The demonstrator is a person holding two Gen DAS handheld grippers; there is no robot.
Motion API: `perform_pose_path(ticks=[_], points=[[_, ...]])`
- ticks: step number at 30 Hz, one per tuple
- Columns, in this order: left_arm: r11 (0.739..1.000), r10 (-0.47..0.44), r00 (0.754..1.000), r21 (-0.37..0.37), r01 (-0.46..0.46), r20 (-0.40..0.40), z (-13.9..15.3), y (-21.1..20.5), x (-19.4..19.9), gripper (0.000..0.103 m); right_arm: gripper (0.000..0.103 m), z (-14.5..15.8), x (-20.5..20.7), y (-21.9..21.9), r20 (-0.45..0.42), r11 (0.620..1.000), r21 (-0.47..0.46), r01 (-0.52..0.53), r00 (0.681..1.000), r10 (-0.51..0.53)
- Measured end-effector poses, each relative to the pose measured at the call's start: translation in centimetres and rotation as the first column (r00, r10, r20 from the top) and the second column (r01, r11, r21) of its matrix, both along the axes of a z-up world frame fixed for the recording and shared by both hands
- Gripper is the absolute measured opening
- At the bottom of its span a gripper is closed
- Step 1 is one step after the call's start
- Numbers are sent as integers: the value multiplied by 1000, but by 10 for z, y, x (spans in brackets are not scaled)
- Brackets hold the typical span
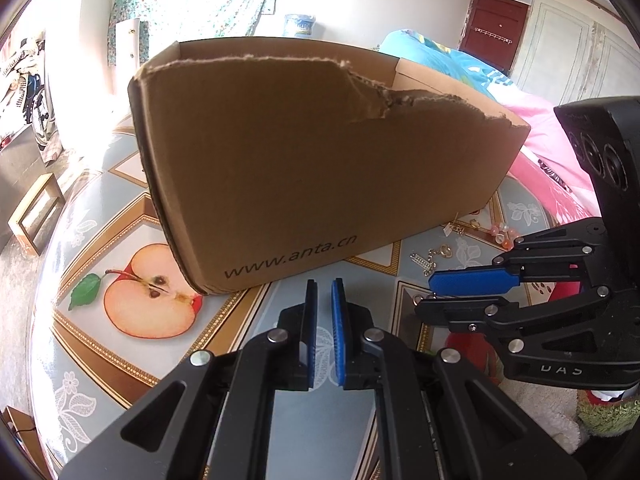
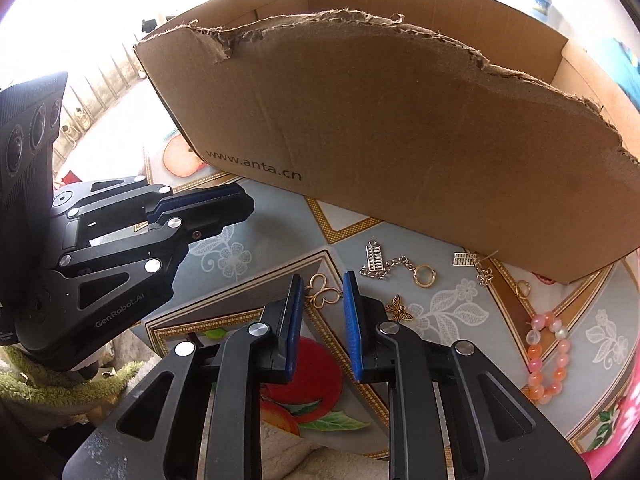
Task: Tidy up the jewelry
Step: 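Lower the right gripper onto the gold knot-shaped charm and close it, then carry the gold knot charm over the box rim and open the right gripper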
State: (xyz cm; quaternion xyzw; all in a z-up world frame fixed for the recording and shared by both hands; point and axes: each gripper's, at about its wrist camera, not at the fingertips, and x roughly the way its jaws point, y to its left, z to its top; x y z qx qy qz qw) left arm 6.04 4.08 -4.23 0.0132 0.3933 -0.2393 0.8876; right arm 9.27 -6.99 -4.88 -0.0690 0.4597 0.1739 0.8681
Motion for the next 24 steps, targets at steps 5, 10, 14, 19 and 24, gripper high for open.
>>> perform_pose_path(ticks=[5, 10, 14, 19, 24], points=[[1000, 6, 1000, -4, -6, -2, 0, 1, 0, 7, 18, -3, 5, -8, -12, 1000, 23, 4, 1000, -4], [1000, 4, 1000, -2, -4, -1, 0, 2, 0, 7, 18, -2, 9, -13, -18, 999, 38, 9, 1000, -8], [1000, 2, 1000, -1, -2, -2, 1, 1, -1, 7, 18, 3, 2, -26, -13, 998, 58, 14, 1000, -13], [999, -42, 999, -26, 42, 1, 7, -6, -5, 7, 18, 13, -7, -50, 34, 997, 34, 69, 997, -71], [986, -164, 986, -23, 164, 8, 9, -37, -14, 7, 18, 21, -16, -86, 67, 985, 39, 170, 983, -173]])
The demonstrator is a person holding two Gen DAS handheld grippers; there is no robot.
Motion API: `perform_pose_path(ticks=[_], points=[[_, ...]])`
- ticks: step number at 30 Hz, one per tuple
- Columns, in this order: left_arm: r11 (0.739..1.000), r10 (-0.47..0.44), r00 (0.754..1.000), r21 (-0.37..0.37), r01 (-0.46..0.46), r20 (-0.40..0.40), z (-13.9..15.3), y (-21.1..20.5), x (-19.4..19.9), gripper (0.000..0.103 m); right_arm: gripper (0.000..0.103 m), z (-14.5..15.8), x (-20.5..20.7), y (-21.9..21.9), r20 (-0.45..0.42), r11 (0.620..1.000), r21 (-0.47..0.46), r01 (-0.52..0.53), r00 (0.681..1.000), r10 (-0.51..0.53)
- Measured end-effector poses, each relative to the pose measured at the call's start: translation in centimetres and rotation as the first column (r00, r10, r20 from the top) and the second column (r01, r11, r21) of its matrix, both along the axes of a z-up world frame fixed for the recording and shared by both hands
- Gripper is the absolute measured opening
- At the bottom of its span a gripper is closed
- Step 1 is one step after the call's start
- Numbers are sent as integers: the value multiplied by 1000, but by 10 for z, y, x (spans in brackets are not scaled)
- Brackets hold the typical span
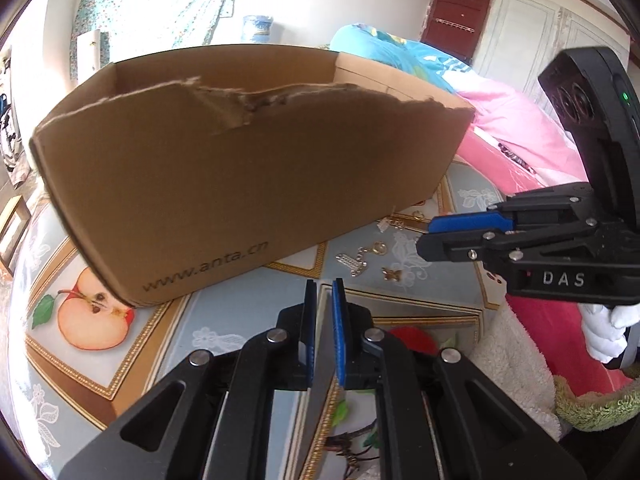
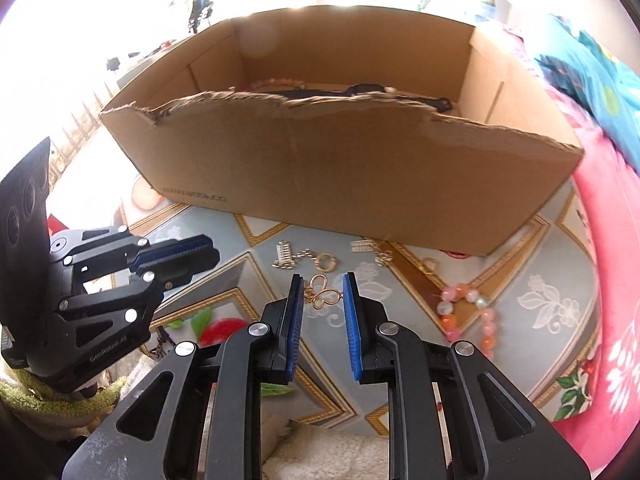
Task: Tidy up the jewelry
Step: 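Carry the gold knot charm over the box rim and open the right gripper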
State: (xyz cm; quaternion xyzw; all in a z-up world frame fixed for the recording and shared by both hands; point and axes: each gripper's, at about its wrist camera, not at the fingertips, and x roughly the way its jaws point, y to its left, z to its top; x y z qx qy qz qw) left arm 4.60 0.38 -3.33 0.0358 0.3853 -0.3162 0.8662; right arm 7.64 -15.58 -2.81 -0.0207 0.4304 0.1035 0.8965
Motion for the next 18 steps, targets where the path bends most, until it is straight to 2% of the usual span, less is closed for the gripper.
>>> perform_pose_path(ticks=[4, 7, 9, 13, 18], points=[[996, -78, 997, 31, 78, 6, -2, -31, -3, 7, 18, 3, -9, -17, 20, 999, 25, 42, 999, -43], [991, -110, 994, 85, 107, 23, -3, -50, -2, 7, 18, 0, -13, -27, 26, 997, 53, 51, 998, -53], [986, -118, 993, 123, 114, 24, -4, -60, -1, 8, 18, -3, -16, -33, 26, 996, 75, 54, 998, -56], [976, -122, 992, 185, 117, 15, -6, -74, 1, 22, 18, -5, -8, -37, 27, 992, 116, 56, 998, -59], [967, -101, 995, 240, 91, 28, -7, -86, 1, 23, 18, -8, -5, -43, 36, 989, 139, 48, 998, -54]])
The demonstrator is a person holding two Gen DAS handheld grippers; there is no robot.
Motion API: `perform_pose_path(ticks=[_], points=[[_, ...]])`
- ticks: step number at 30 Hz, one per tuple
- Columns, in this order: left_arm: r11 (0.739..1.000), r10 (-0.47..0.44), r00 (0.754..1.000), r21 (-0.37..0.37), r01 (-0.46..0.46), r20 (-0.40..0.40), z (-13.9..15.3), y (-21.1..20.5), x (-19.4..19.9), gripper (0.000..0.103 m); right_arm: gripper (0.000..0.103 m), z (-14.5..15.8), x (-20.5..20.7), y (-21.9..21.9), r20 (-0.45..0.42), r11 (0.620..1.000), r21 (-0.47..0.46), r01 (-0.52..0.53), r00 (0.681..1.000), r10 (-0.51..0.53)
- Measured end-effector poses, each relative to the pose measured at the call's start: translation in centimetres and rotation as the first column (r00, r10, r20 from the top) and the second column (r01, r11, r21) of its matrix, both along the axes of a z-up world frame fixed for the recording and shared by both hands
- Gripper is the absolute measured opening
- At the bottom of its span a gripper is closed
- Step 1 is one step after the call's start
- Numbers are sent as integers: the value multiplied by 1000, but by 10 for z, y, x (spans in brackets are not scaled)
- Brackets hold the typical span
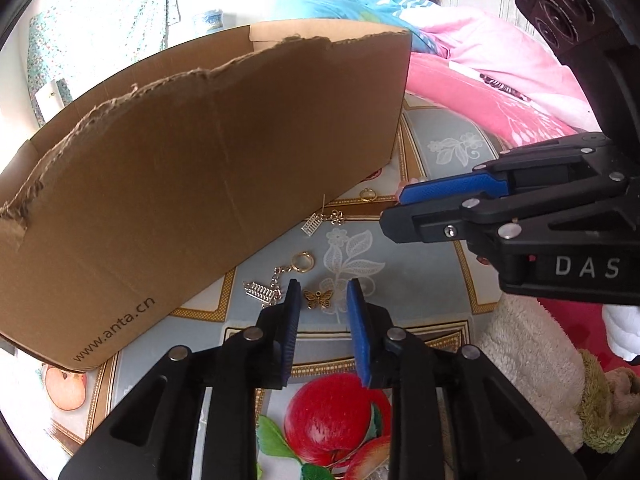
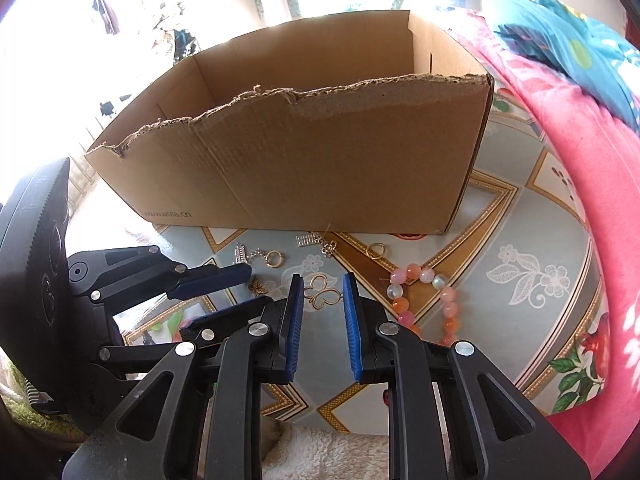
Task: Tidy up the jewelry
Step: 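Carry the gold knot charm over the box rim and open the right gripper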
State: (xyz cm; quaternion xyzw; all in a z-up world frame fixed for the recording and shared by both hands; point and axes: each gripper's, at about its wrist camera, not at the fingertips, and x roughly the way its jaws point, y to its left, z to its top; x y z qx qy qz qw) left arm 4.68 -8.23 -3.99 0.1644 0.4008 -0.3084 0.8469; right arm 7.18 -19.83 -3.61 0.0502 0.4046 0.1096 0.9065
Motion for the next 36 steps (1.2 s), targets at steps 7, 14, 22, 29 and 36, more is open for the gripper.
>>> perform_pose_path(ticks=[7, 14, 22, 29, 36], points=[[996, 68, 997, 52, -66, -32, 4, -13, 5, 18, 18, -2, 1, -7, 19, 999, 42, -7, 1000, 6], [994, 69, 996, 89, -65, -50, 6, -25, 9, 11, 18, -2, 2, -8, 46, 997, 75, -24, 999, 20], [995, 60, 998, 78, -57, -36, 9, -16, 0, 11, 18, 5, -2, -12, 73, 996, 89, -26, 997, 20], [999, 32, 998, 10, -32, 49, 46, -2, -16, 12, 18, 26, -19, -16, 132, 996, 84, -27, 991, 16], [993, 57, 988, -109, -42, 145, 107, 29, -13, 12, 18, 79, -35, -14, 279, 992, 112, -66, 960, 32]])
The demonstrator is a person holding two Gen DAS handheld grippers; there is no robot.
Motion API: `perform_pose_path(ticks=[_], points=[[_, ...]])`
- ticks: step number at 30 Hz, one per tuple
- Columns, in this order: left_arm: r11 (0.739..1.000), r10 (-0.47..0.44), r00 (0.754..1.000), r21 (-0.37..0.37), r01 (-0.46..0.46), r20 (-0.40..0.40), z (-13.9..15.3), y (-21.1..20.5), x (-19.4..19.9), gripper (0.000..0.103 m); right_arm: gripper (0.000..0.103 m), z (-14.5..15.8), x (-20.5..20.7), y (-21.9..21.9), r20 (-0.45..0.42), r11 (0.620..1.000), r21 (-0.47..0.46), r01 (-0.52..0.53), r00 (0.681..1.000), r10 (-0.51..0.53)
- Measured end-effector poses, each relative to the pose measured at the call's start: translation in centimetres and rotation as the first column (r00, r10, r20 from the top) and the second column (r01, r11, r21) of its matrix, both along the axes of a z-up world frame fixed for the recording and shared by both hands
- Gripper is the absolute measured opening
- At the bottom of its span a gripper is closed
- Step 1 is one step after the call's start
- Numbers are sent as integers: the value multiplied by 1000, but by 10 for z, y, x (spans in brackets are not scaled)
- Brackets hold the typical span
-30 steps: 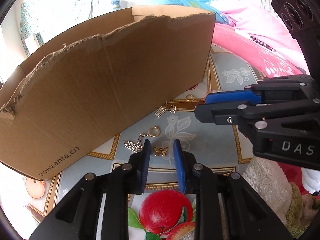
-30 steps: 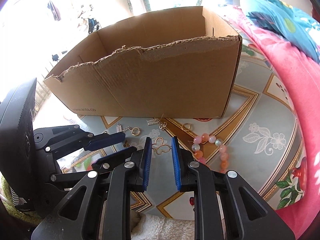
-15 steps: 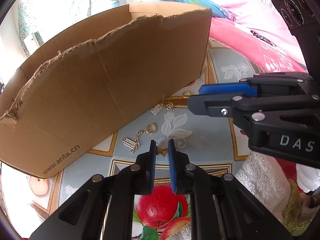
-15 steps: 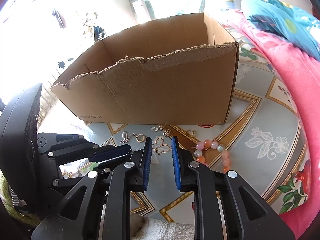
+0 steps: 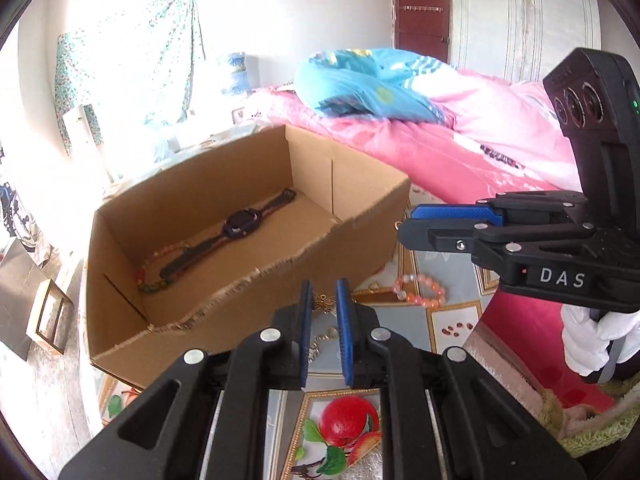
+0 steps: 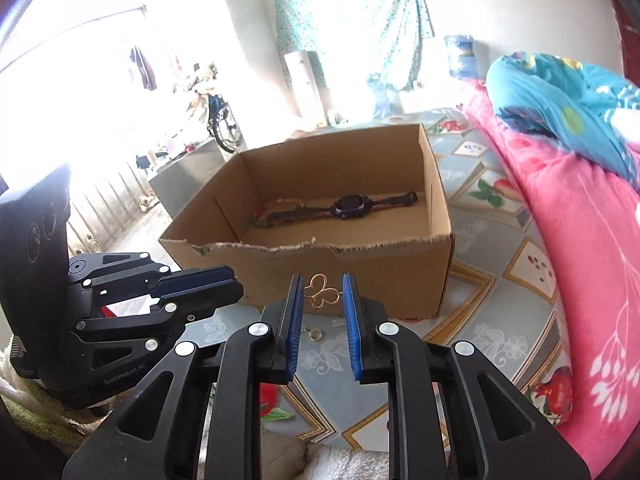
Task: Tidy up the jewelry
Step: 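Carry the gold knot charm over the box rim and open the right gripper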
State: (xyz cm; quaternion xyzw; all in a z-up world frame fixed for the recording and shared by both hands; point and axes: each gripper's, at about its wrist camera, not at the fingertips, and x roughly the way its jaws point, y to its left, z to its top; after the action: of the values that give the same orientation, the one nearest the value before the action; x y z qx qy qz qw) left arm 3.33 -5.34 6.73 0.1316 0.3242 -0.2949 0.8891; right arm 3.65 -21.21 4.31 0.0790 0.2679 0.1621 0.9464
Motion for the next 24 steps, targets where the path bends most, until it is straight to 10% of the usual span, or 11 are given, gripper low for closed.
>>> perform_pose_path(ticks=[7, 24], points=[[994, 102, 993, 18, -103, 53, 20, 18, 51, 12, 18, 40, 39, 22, 86, 995, 30, -94, 992, 92], [948, 239, 971, 218, -233, 0, -26, 31, 139, 12, 21, 0, 137, 75, -130, 991, -79, -106, 987, 95]])
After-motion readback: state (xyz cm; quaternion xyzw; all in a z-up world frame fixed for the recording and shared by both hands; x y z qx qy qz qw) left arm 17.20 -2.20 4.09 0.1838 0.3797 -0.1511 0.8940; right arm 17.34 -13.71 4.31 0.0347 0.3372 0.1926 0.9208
